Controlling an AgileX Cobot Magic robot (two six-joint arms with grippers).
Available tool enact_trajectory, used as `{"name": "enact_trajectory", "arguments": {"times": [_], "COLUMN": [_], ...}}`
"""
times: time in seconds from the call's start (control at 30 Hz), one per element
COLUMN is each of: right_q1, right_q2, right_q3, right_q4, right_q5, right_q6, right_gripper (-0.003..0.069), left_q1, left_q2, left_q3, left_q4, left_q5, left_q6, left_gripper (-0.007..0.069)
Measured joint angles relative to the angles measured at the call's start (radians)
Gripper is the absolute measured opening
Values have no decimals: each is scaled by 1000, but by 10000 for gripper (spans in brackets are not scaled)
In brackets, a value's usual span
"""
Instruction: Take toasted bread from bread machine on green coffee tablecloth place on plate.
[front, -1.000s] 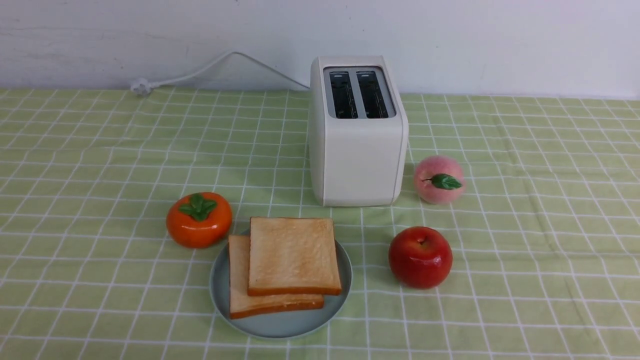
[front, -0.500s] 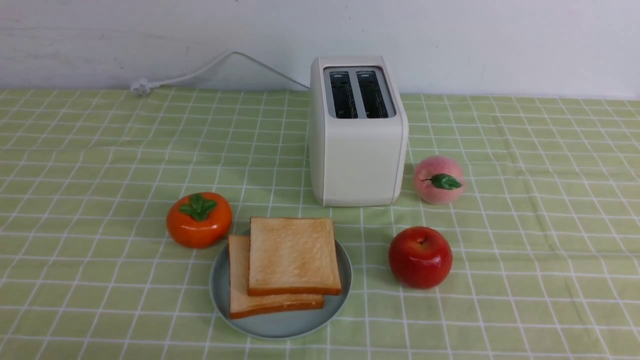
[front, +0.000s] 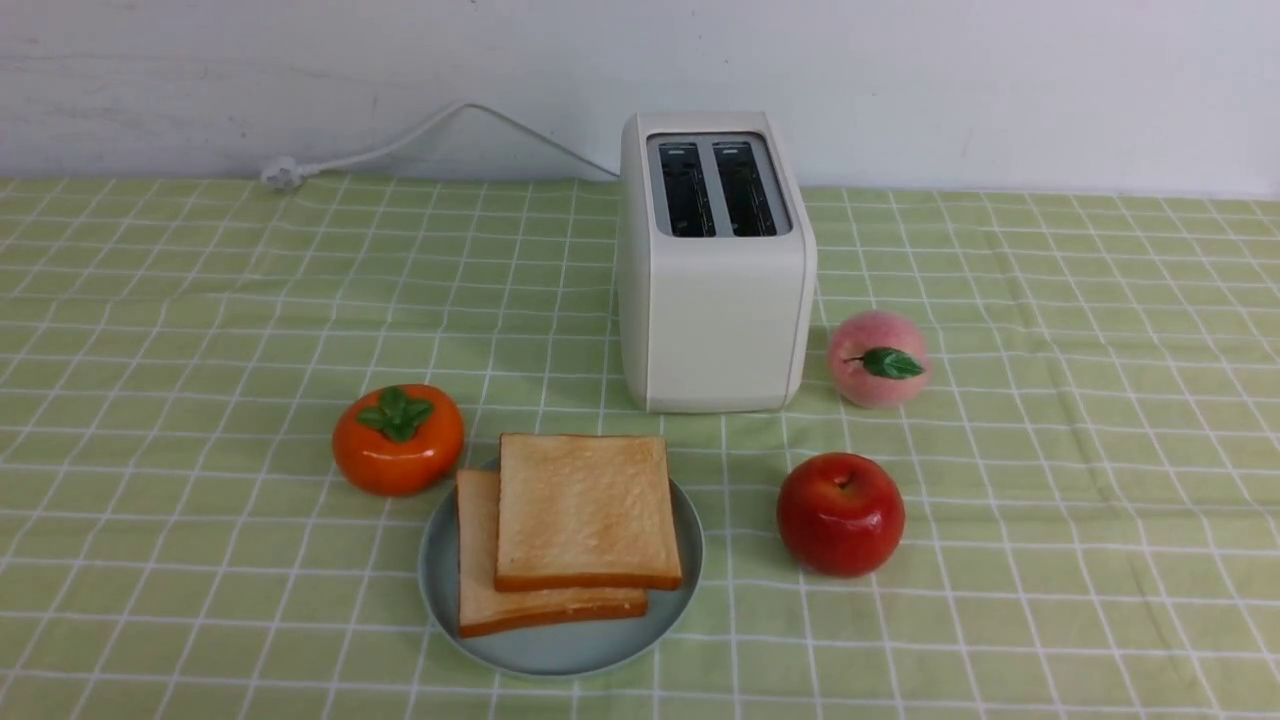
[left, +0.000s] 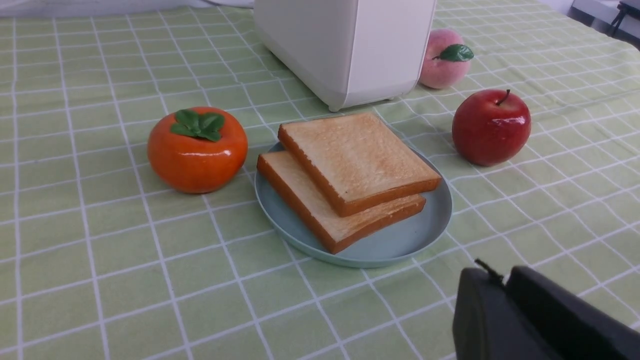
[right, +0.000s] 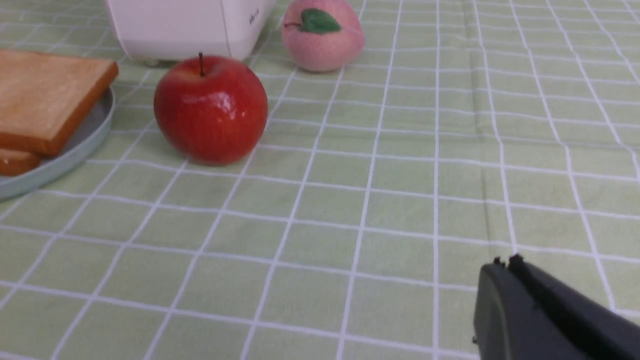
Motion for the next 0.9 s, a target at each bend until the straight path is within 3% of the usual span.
{"name": "enact_trajectory", "arguments": {"times": [0.9], "right_q1": [0], "right_q2": [0], "right_q3": [-5], "right_q4": [-5], "right_q5": [40], "right_q6": [-4], "right_gripper": [-10], "left_q1": [0], "left_q2": [0], "left_q3": [0], "left_q4": [0], "left_q5": [0], "left_q6": [0], "left_gripper": [68]}}
